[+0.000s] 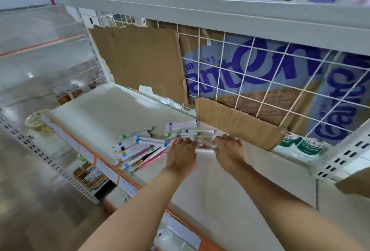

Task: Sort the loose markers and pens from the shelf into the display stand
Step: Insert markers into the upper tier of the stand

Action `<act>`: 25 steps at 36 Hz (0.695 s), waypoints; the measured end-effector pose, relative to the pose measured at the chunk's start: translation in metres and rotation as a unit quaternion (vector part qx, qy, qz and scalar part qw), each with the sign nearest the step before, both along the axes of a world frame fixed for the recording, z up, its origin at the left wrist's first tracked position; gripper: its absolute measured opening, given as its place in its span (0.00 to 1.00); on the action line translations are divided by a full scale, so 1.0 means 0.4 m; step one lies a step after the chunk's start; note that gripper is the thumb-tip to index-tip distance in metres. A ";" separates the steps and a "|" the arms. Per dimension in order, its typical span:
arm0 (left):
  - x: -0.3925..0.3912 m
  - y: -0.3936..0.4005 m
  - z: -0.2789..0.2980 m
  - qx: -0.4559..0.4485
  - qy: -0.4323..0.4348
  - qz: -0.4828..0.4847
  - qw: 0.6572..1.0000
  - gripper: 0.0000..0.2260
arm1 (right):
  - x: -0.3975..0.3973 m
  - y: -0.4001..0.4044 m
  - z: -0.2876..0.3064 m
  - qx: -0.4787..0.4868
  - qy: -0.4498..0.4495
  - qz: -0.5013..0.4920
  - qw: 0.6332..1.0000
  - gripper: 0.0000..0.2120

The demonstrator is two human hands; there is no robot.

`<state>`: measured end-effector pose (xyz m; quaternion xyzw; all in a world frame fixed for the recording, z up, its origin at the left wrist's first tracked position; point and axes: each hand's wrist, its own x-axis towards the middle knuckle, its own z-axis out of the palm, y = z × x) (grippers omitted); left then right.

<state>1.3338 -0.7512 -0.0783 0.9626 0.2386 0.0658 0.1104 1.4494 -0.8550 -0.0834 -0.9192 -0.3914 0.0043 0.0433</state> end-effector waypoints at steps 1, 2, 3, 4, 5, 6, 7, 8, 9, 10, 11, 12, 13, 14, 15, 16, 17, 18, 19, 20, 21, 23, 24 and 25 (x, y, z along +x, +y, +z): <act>0.004 0.003 -0.001 0.002 0.001 0.001 1.000 0.16 | 0.002 -0.002 0.001 0.003 0.005 0.002 1.000 0.10; 0.008 0.006 0.000 0.006 0.003 0.004 1.000 0.16 | 0.003 -0.003 0.002 0.009 0.011 0.004 1.000 0.09; 0.012 0.007 0.001 0.013 0.007 0.004 1.000 0.15 | 0.004 -0.003 0.004 0.017 0.016 0.005 1.000 0.08; 0.016 0.006 0.001 0.022 0.013 0.002 1.000 0.15 | 0.005 -0.002 0.005 0.025 0.022 0.004 0.999 0.07; 0.020 0.004 0.001 0.034 0.022 -0.002 0.999 0.14 | 0.005 -0.001 0.006 0.030 0.027 0.004 0.999 0.07; 0.022 0.003 0.000 0.043 0.031 -0.007 0.999 0.15 | 0.005 -0.001 0.007 0.030 0.029 0.005 0.999 0.07; 0.024 0.001 -0.002 0.050 0.037 -0.009 0.998 0.15 | 0.005 -0.002 0.007 0.030 0.028 0.006 0.999 0.06; 0.026 0.000 -0.004 0.055 0.040 -0.008 0.998 0.15 | 0.006 -0.003 0.007 0.033 0.026 0.007 0.999 0.06; 0.027 -0.001 -0.008 0.060 0.039 -0.004 0.997 0.15 | 0.006 -0.007 0.006 0.042 0.025 0.008 0.999 0.06; 0.027 -0.002 -0.012 0.064 0.033 -0.001 0.997 0.14 | 0.006 -0.012 0.005 0.055 0.026 0.008 0.998 0.06; 0.025 -0.004 -0.015 0.067 0.024 0.001 0.997 0.13 | 0.005 -0.017 0.006 0.074 0.029 0.004 0.997 0.07; 0.023 -0.007 -0.016 0.067 0.016 0.003 0.998 0.13 | 0.005 -0.024 0.008 0.095 0.034 -0.001 0.995 0.07; 0.020 -0.009 -0.017 0.063 0.008 0.004 0.998 0.13 | 0.006 -0.031 0.011 0.116 0.041 -0.007 0.992 0.07; 0.017 -0.012 -0.018 0.058 -0.001 0.006 0.998 0.14 | 0.008 -0.038 0.013 0.139 0.050 -0.013 0.989 0.07; 0.013 -0.014 -0.019 0.052 -0.010 0.010 0.999 0.14 | 0.010 -0.045 0.015 0.160 0.059 -0.020 0.985 0.07; 0.009 -0.016 -0.018 0.045 -0.018 0.015 0.999 0.14 | 0.013 -0.051 0.017 0.180 0.068 -0.027 0.981 0.07; 0.004 -0.019 -0.018 0.038 -0.024 0.022 0.999 0.12 | 0.014 -0.058 0.020 0.199 0.073 -0.034 0.977 0.08; 0.000 -0.022 -0.017 0.031 -0.032 0.031 0.999 0.11 | 0.015 -0.064 0.021 0.217 0.077 -0.039 0.972 0.08; -0.004 -0.026 -0.016 0.022 -0.041 0.041 0.998 0.10 | 0.014 -0.071 0.024 0.232 0.078 -0.045 0.968 0.09; -0.007 -0.032 -0.014 0.014 -0.049 0.050 0.997 0.10 | 0.012 -0.079 0.026 0.247 0.079 -0.052 0.965 0.10; -0.009 -0.040 -0.011 0.007 -0.055 0.057 0.997 0.10 | 0.010 -0.086 0.028 0.261 0.080 -0.060 0.960 0.12; -0.010 -0.059 -0.005 -0.010 -0.066 0.063 0.996 0.09 | 0.005 -0.103 0.031 0.291 0.078 -0.082 0.950 0.13; -0.009 -0.068 -0.002 -0.021 -0.076 0.063 0.995 0.08 | 0.002 -0.112 0.034 0.308 0.073 -0.093 0.944 0.13; -0.007 -0.075 0.000 -0.032 -0.088 0.064 0.994 0.07 | -0.002 -0.121 0.038 0.328 0.070 -0.101 0.937 0.13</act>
